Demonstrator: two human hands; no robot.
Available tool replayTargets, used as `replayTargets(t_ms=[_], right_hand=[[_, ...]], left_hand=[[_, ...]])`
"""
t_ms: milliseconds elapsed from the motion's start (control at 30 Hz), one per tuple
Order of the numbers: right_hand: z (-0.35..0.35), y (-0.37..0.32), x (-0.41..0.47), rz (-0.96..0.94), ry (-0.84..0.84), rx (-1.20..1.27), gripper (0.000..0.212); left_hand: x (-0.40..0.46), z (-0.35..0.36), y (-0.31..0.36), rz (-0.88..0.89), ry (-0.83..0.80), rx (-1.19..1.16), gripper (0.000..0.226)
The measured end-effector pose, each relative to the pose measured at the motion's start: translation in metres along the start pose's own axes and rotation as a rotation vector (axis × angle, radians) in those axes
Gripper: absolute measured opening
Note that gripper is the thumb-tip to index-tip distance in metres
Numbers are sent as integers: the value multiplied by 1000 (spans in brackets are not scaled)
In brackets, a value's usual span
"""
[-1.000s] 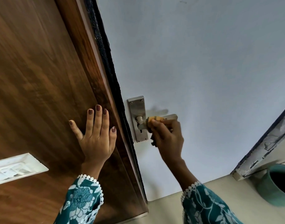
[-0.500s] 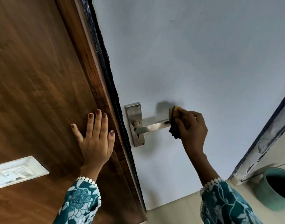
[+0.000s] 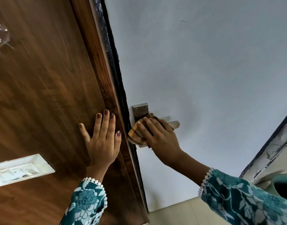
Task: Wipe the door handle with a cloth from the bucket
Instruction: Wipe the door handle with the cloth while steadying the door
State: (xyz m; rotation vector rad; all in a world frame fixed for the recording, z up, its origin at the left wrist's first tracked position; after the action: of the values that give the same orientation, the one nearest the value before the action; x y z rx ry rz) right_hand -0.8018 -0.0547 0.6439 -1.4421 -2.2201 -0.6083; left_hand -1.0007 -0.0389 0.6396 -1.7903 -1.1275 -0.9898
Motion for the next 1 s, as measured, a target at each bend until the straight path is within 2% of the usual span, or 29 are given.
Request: replayTargets(t_ms=[167, 333, 533, 700, 800, 900, 1000], right_hand=[[6, -7, 7, 95, -65, -30, 48], [5, 16, 8, 61, -31, 14, 49], [-9, 63, 3, 68, -215, 19, 56], [-14, 92, -7, 111, -305, 80, 51], [-20, 73, -2, 81, -225, 55, 46], [-15, 25, 12, 19, -137, 36, 46], [-8, -13, 18, 61, -72, 46, 45]], left_hand=[[-2, 3, -1, 9, 25, 28, 55], [-1, 4, -1, 29, 47, 53, 58], [-1, 5, -1, 37, 65, 66, 58], [0, 6, 0, 38, 79, 88, 58], [0, 6, 1, 38, 81, 93, 59], [1, 6, 1, 34, 71, 96, 59], [0, 5, 1, 31, 60, 90, 57]])
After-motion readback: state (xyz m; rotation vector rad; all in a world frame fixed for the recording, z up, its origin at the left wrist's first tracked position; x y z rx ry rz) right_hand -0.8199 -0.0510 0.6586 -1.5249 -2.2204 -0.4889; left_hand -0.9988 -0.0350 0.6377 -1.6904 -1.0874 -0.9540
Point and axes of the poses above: each hand's wrist, its own x-axis towards the middle knuckle, its own z-axis out of the palm, y = z × x, the point moved 1 cm from there along x, towards the middle knuckle, and after that the axes turned 3 degrees about z, right-handed, at the moved point
